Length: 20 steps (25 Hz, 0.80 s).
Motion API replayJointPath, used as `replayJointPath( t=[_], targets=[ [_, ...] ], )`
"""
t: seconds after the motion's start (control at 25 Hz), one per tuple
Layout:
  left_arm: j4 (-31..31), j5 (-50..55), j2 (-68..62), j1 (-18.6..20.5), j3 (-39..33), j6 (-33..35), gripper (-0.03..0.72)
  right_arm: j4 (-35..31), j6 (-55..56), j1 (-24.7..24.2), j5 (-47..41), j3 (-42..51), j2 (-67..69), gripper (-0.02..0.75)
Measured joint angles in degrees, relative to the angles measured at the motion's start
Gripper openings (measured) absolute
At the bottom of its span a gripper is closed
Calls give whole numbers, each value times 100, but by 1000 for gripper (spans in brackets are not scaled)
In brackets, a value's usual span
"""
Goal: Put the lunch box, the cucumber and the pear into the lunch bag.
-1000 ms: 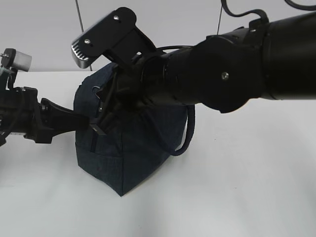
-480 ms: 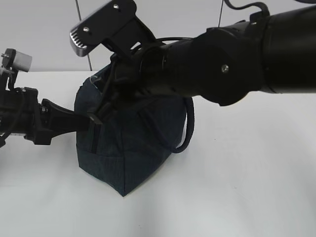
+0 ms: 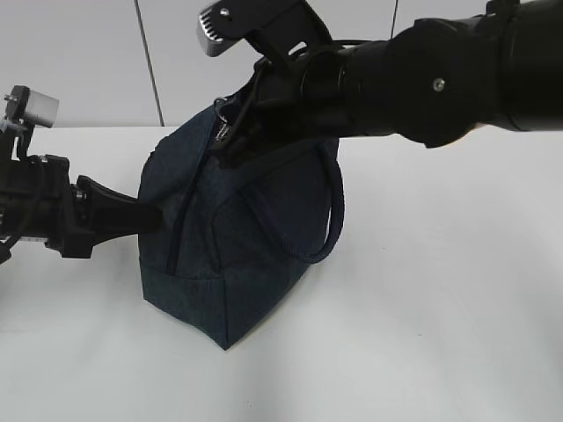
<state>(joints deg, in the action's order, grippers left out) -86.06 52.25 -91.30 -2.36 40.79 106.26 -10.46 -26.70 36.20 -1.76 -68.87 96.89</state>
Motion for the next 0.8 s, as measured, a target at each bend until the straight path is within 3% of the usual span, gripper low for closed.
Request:
replayJointPath(
  t=[0.56,0.8],
  targets=[
    [195,13,0,0,0,-121,5,-35,-59,-223,476,0,40,0],
    [276,18,0,0,0,-157,5,-654,-67,-442,700,-12,217,0]
  ],
)
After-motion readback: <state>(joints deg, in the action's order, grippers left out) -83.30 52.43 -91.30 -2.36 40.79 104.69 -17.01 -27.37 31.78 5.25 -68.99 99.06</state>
